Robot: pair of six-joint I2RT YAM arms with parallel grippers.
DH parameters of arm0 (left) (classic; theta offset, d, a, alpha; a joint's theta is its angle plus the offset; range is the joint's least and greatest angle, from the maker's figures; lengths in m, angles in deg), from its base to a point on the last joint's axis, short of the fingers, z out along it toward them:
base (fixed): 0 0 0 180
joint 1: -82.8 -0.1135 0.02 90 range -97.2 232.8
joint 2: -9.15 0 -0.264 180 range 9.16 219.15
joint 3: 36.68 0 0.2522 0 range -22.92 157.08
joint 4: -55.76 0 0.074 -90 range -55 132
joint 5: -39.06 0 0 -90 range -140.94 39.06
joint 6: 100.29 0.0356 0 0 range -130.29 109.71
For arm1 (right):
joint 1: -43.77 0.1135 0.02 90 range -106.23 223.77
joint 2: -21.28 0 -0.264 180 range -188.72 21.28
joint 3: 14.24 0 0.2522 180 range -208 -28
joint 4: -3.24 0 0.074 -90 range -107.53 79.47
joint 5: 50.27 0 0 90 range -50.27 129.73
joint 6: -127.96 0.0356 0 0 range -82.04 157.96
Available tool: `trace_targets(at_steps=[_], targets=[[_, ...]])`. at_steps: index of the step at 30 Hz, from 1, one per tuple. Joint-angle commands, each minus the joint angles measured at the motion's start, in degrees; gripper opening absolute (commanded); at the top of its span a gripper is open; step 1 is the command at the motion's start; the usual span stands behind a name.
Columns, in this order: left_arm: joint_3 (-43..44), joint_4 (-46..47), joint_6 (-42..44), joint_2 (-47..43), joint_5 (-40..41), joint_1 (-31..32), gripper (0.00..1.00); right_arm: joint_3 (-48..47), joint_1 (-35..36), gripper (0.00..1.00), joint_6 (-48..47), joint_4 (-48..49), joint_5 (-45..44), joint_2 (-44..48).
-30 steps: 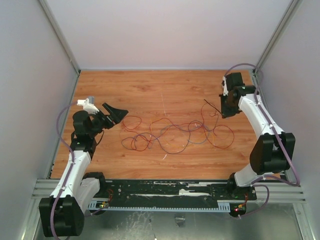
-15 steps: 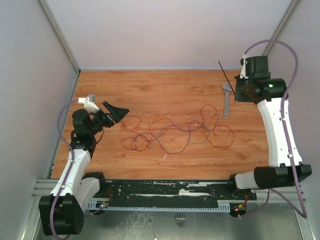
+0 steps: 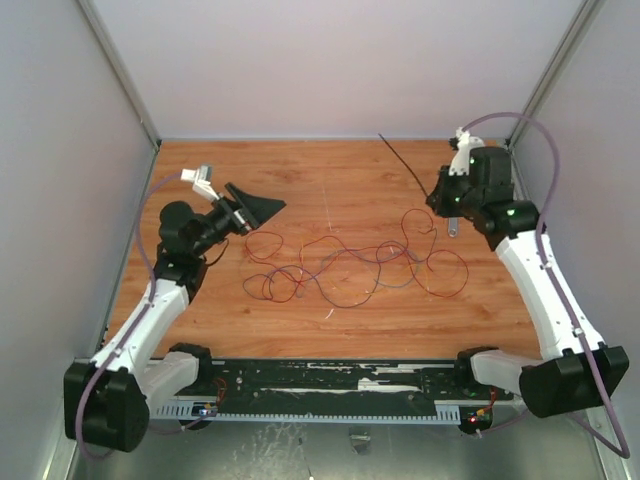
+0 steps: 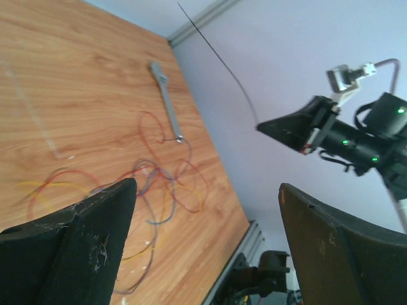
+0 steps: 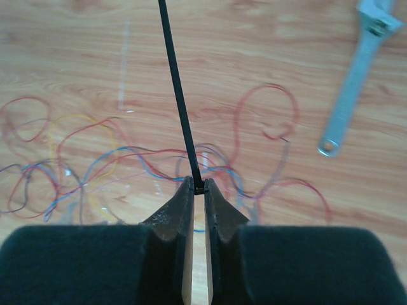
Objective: Zip-tie the wires
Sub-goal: Pick up the ribbon at the center of the board.
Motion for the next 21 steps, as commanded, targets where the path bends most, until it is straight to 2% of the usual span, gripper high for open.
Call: trace_targets(at_steps=[1,3,8,16,21], targets=[[4.80,8.21,-2.38,6.52,4.28,7.25,0.98,8.59,4.25,0.00,3.48,23.89,7.78,5.22],[7.11,10.13,-2.17,10.77,6.99,11.06,0.98,12.23,6.39,0.00,3.77,29.02,8.38,5.86],[11.68,18.53,-4.04,21.02,13.90,18.48,0.98,17.03,13.51,0.00,2.30,35.43,1.95,6.22],[20.75,20.01,-1.46,30.78,19.85,25.00,0.98,16.97,19.91,0.00,1.20,36.34,-2.99,4.74],[23.47,21.15,-1.55,33.89,21.03,25.24,0.86,15.56,22.21,0.00,1.43,36.18,-3.35,3.52]])
